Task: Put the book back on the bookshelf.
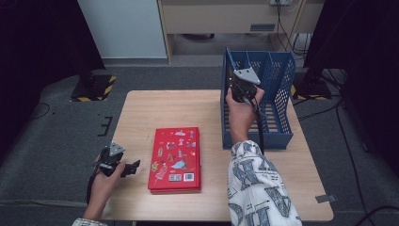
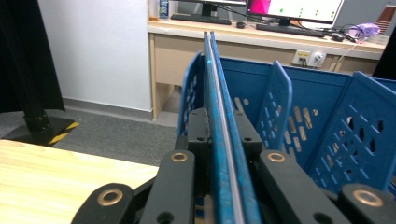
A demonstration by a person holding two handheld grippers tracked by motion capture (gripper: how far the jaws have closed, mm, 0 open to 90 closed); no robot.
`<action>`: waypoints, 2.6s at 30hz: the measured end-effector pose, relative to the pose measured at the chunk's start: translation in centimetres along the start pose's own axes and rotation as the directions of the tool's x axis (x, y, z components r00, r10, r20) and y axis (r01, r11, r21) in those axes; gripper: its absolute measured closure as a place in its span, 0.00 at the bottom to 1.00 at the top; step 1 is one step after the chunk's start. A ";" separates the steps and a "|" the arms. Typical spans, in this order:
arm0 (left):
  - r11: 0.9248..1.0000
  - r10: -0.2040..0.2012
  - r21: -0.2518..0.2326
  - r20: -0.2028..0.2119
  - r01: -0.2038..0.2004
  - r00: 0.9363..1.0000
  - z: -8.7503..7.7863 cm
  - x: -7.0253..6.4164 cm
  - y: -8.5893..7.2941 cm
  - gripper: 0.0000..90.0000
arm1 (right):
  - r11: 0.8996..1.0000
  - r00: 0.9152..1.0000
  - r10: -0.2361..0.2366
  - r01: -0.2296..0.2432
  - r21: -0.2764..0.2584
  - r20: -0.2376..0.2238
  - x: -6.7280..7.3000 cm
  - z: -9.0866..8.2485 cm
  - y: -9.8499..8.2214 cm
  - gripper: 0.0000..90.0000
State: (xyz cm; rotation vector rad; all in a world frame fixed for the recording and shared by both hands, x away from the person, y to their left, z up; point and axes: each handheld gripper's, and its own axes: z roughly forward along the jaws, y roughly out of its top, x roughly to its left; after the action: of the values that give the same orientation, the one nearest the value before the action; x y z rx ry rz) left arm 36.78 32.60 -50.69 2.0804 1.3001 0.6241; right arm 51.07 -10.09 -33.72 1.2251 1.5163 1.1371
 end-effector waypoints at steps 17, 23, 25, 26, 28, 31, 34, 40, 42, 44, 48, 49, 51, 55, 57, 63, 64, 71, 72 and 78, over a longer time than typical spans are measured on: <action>1.000 0.004 0.000 -0.001 -0.004 1.000 -0.1 0.0 0.0 0.06 | 1.000 0.998 -0.010 0.010 0.003 -0.060 0.3 -1.1 -0.1 0.67; 1.000 0.003 0.000 -0.002 -0.003 1.000 0.0 -0.1 0.1 0.06 | 1.000 0.996 -0.014 0.015 0.003 -0.086 0.1 -2.4 -0.5 0.62; 1.000 0.004 0.000 -0.001 -0.004 1.000 0.0 -0.1 0.1 0.06 | 1.000 0.996 -0.016 0.016 0.001 -0.087 0.0 -2.5 -0.6 0.61; 1.000 0.004 0.000 -0.001 -0.004 1.000 0.0 -0.1 0.1 0.06 | 1.000 0.996 -0.017 0.018 0.002 -0.090 -0.2 -2.9 -0.7 0.60; 1.000 0.003 0.001 -0.001 -0.003 1.000 0.0 -0.1 0.0 0.06 | 1.000 0.996 -0.017 0.017 0.002 -0.091 -0.2 -3.0 -0.8 0.60; 1.000 0.004 0.000 -0.001 -0.004 1.000 0.0 -0.1 0.1 0.06 | 1.000 0.995 -0.018 0.019 0.004 -0.095 -0.5 -3.5 -1.1 0.61; 1.000 0.006 0.001 0.000 -0.006 1.000 0.0 -0.2 0.1 0.06 | 1.000 0.995 -0.020 0.021 0.010 -0.099 -0.7 -3.8 -1.5 0.62; 1.000 0.005 0.002 0.000 -0.005 1.000 0.0 -0.2 0.1 0.06 | 0.999 0.994 -0.037 0.041 0.033 -0.099 -1.1 -4.1 -2.9 0.63; 1.000 0.006 0.003 0.000 -0.006 1.000 0.0 -0.2 0.1 0.06 | 0.998 0.994 -0.040 0.045 0.044 -0.102 -1.2 -4.2 -3.3 0.65; 1.000 0.006 0.003 0.001 -0.006 1.000 0.0 -0.2 0.1 0.06 | 0.998 0.994 -0.038 0.043 0.048 -0.100 -1.3 -4.2 -3.7 0.65; 1.000 0.005 0.002 0.001 -0.005 1.000 0.0 -0.2 0.1 0.06 | 0.997 0.994 -0.052 0.058 0.051 -0.099 -1.3 -4.3 -4.0 0.70; 1.000 0.005 0.002 0.001 -0.005 1.000 0.0 -0.2 0.1 0.06 | 0.996 0.993 -0.059 0.065 0.053 -0.100 -1.2 -4.3 -4.2 0.70; 1.000 0.007 0.003 0.001 -0.007 1.000 0.0 -0.2 0.1 0.06 | 0.995 0.993 -0.064 0.071 0.069 -0.101 -1.2 -4.3 -4.4 0.72; 1.000 0.008 0.004 0.001 -0.008 1.000 0.0 -0.2 0.1 0.06 | 0.994 0.992 -0.070 0.079 0.081 -0.103 -1.1 -4.3 -4.7 0.74; 1.000 0.008 0.004 0.001 -0.008 1.000 0.0 -0.2 0.1 0.06 | 0.992 0.993 -0.077 0.086 0.097 -0.095 -1.1 -4.2 -5.0 0.77; 1.000 0.008 0.004 0.002 -0.008 1.000 0.1 -0.2 0.1 0.06 | 0.991 0.992 -0.081 0.090 0.104 -0.092 -1.0 -4.2 -5.3 0.85; 1.000 0.008 0.004 0.002 -0.008 1.000 0.1 -0.2 0.1 0.06 | 0.990 0.993 -0.082 0.091 0.104 -0.089 -0.9 -4.2 -5.2 0.85; 1.000 0.008 0.004 0.002 -0.008 1.000 0.1 -0.2 0.1 0.06 | 0.990 0.994 -0.083 0.091 0.108 -0.072 -0.7 -4.2 -5.0 0.87; 1.000 0.009 0.004 0.003 -0.009 1.000 0.1 -0.2 0.1 0.06 | 0.990 0.994 -0.085 0.092 0.108 -0.070 -0.7 -4.2 -5.0 0.87; 1.000 0.008 0.003 0.003 -0.008 1.000 0.1 -0.2 0.1 0.06 | 0.989 0.995 -0.082 0.089 0.115 -0.061 -0.5 -4.2 -4.9 0.88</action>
State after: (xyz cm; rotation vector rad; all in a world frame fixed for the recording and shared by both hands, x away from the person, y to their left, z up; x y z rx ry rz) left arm 36.80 32.37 -50.68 2.0895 1.2918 0.6226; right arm 46.11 -11.62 -37.53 1.2029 1.6830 1.0461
